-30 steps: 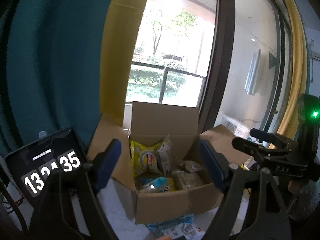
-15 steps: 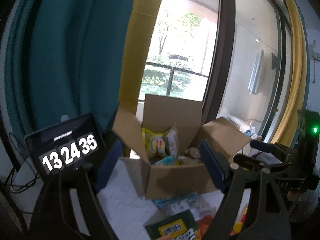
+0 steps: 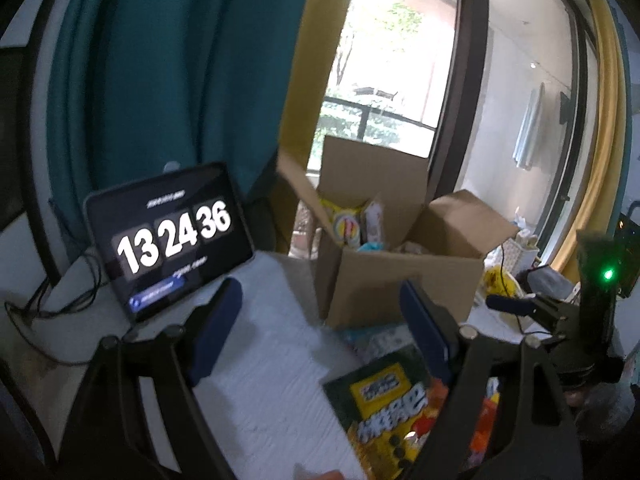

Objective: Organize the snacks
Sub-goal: 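Withdraw both tools from the box back toward the snack pile, then grasp the green waffle snack bag with right tool while left grasps blue cracker box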

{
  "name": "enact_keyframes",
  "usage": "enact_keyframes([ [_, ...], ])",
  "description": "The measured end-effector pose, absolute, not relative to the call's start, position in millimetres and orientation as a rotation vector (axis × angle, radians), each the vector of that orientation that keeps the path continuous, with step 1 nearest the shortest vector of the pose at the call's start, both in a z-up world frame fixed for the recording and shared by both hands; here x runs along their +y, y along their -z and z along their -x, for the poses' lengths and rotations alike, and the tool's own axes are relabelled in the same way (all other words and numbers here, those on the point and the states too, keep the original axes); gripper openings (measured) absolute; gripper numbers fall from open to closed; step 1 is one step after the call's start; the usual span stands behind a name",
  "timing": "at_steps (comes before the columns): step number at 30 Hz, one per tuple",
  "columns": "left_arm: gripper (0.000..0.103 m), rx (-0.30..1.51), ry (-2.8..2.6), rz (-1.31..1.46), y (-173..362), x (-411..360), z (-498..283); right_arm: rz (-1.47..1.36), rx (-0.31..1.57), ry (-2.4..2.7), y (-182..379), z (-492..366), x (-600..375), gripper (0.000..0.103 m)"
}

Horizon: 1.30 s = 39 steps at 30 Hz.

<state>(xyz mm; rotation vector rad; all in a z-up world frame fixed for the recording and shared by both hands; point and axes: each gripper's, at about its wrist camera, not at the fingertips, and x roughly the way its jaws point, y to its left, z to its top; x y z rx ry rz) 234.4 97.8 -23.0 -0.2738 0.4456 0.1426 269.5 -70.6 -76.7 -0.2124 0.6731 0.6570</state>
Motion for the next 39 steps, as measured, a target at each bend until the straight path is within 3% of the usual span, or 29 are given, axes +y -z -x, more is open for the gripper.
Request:
enact_keyframes([
  [14, 0.082, 0.540, -0.190, 0.372, 78.5, 121.1, -197.7, 0.308, 0.878, -0.728, 144.0, -256.2, -38.3, 0.091],
  [20, 0.082, 0.594, -0.199, 0.386, 99.5, 121.2, -192.4, 0.398, 0.896, -0.714, 164.1, -251.7, -20.7, 0.078],
  [22, 0.082, 0.615, -0.204, 0.389, 105.4, 120.2, -192.1, 0.415, 0.886, -0.705, 164.8, -251.2, -18.9, 0.065],
  [24, 0.082, 0.630, -0.203, 0.388, 110.0, 117.9, -191.6, 0.417, 0.882, -0.697, 164.5, -252.0, -18.4, 0.063],
  [26, 0.082, 0.642, -0.200, 0.384, 112.9, 115.5, -191.5, 0.431, 0.870, -0.702, 162.7, -250.4, -17.8, 0.052],
  [28, 0.082, 0.657, -0.198, 0.375, 116.0, 111.5, -190.4, 0.448, 0.843, -0.694, 158.8, -247.9, -20.5, 0.030],
  [31, 0.082, 0.669, -0.186, 0.377, 118.8, 105.8, -187.5, 0.427, 0.820, -0.715, 151.3, -243.6, -26.0, 0.025],
  [39, 0.084, 0.735, -0.135, 0.339, 125.2, 75.3, -180.3, 0.357, 0.700, -0.741, 109.0, -227.6, -50.3, 0.024],
])
